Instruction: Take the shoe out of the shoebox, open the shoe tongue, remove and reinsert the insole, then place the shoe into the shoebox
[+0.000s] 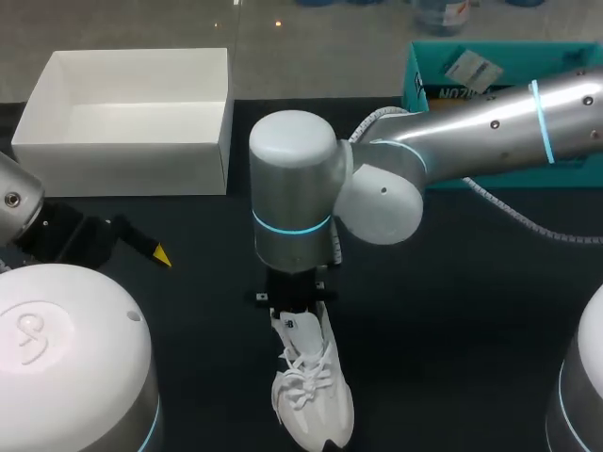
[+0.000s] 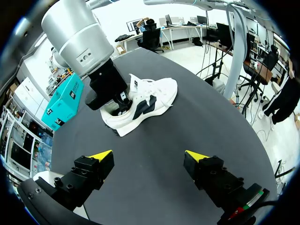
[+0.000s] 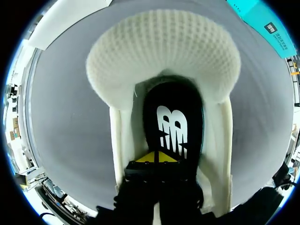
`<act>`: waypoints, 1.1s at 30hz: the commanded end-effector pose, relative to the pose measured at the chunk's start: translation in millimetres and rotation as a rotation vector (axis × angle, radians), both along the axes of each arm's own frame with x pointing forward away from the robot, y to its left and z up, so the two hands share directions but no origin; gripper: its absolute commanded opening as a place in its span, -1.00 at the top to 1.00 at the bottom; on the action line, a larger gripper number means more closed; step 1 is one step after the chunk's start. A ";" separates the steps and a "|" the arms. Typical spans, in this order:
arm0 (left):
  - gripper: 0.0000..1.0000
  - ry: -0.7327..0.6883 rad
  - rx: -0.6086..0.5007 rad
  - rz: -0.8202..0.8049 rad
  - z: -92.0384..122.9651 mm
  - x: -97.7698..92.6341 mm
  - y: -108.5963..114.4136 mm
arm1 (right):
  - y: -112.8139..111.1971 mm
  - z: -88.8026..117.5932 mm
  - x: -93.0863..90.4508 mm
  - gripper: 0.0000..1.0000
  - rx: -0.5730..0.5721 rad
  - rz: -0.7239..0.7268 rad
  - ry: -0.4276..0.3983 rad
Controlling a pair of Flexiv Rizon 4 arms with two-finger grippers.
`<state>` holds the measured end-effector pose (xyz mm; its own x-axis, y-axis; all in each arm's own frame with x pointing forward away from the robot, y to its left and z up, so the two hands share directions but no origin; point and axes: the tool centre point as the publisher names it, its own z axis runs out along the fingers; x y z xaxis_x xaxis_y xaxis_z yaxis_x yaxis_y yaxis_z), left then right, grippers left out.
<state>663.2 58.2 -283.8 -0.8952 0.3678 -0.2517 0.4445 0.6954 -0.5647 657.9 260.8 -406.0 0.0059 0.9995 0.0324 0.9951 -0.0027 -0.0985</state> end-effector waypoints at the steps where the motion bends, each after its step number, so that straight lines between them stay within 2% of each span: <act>1: -1.00 -0.001 0.004 0.000 0.1 -0.5 -0.5 | -7.2 6.2 -1.0 1.00 -0.008 -0.008 -0.024; 10: -1.00 -0.001 0.004 0.000 0.1 -0.5 -0.5 | -15.1 32.1 6.4 1.00 -0.033 -0.013 -0.088; 14: -1.00 -0.001 0.004 0.000 0.1 -0.5 -0.5 | -19.1 34.6 7.7 1.00 -0.044 -0.014 -0.098; 27: -1.00 -0.001 0.004 0.000 0.1 -0.5 -0.5 | -20.8 -0.2 5.5 1.00 -0.035 -0.014 -0.050; 33: -1.00 -0.001 0.004 0.000 0.1 -0.5 -0.5 | -20.1 3.8 4.7 1.00 -0.026 -0.014 -0.055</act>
<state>663.2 58.2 -283.8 -0.8952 0.3677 -0.2517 0.4445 0.6954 -0.5647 663.5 241.7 -404.2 0.0181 0.9998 0.0070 0.9986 -0.0177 -0.0496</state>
